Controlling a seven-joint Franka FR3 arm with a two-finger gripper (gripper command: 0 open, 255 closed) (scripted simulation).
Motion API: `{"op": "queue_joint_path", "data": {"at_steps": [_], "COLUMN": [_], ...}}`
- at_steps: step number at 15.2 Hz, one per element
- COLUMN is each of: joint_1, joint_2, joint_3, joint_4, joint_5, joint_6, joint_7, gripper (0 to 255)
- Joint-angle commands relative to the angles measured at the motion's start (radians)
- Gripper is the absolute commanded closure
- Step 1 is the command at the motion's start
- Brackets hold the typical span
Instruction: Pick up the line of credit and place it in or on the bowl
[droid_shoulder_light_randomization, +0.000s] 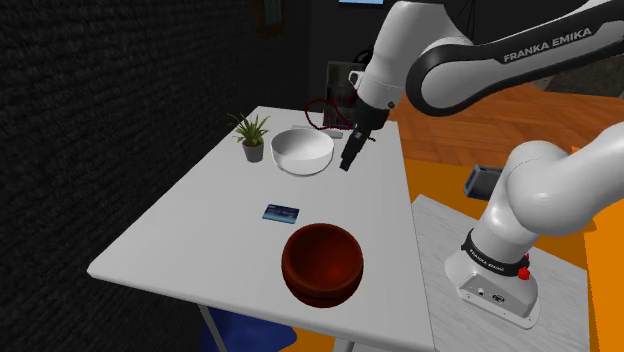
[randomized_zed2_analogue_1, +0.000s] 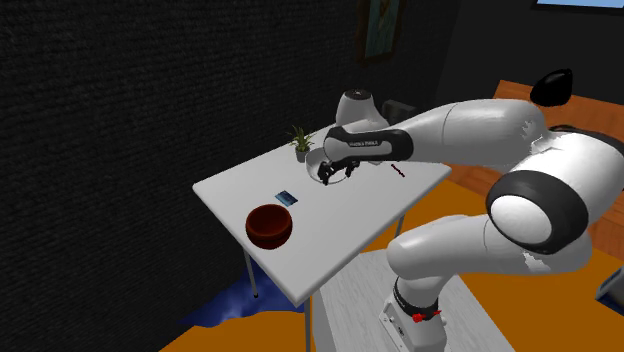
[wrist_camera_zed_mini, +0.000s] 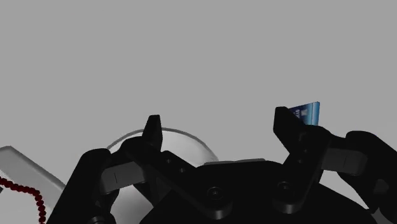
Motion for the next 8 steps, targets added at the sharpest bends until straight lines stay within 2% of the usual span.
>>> {"op": "queue_joint_path", "data": {"at_steps": [1, 8], "joint_1": [0.022, 0.079], "joint_2": [0.054, 0.285], "joint_3": [0.02, 0.101], "joint_4": [-0.016, -0.014], "joint_5": [0.018, 0.045], "joint_6": [0.119, 0.508], "joint_7": [-0.003, -0.005], "gripper": [0, 0]}}
